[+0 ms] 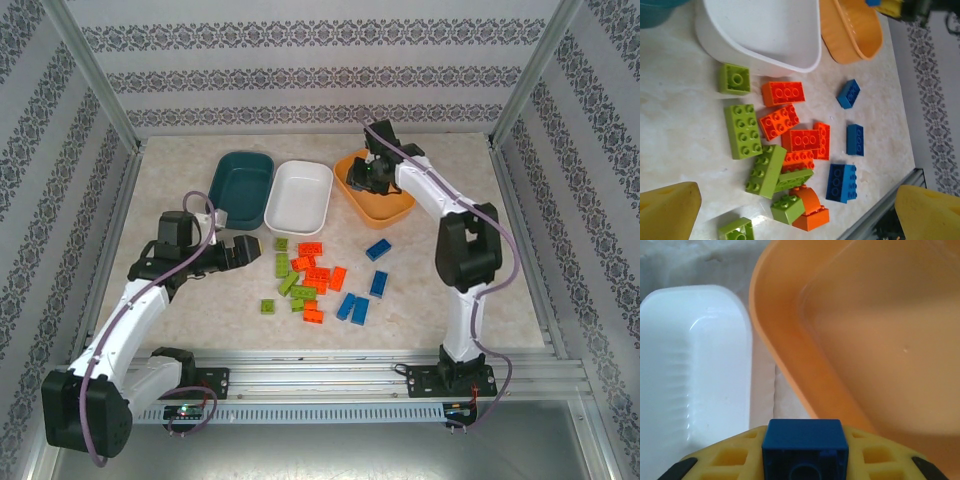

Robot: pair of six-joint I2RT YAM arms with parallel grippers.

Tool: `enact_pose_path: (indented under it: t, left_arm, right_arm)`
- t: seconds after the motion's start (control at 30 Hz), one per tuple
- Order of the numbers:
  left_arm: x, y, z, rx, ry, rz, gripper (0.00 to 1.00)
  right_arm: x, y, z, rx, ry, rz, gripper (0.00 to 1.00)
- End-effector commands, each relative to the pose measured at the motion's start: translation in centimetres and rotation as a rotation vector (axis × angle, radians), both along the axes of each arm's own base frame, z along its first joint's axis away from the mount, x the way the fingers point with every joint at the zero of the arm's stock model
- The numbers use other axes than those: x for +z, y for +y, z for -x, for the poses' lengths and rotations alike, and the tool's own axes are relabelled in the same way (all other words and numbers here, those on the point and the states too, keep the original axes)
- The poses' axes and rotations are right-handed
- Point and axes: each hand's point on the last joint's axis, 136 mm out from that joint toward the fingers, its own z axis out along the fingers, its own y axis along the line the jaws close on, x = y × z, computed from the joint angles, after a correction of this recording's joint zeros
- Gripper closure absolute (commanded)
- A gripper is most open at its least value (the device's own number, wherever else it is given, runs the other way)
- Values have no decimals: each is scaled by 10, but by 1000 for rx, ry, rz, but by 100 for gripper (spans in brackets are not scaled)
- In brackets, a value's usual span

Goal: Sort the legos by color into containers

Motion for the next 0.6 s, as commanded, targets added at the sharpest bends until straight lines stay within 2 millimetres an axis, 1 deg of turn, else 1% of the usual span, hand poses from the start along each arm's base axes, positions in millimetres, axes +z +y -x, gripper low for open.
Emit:
enact_pose_path:
  t: [0.0,0.07,0.3,0.4,0.57]
  left_arm:
    - [3,-11,3,-64,-29,1,0]
    - [0,-12,3,-68,-20,-8,0]
    - [-5,-16,6,-89,0,-19,0]
    - [-5,-18,8,-98,0,-23,0]
    - [-8,-18,9,-102,8,-39,0]
  right_arm:
    - [-9,4,-8,-4,37,32,69]
    - [-20,3,-17,-10,53,53,69]
    - [-46,-2,-43,-53,79,55,69]
    - [-55,-4,-49,-68,91,65,69]
    - [-66,-5,-53,-86,105,75,68]
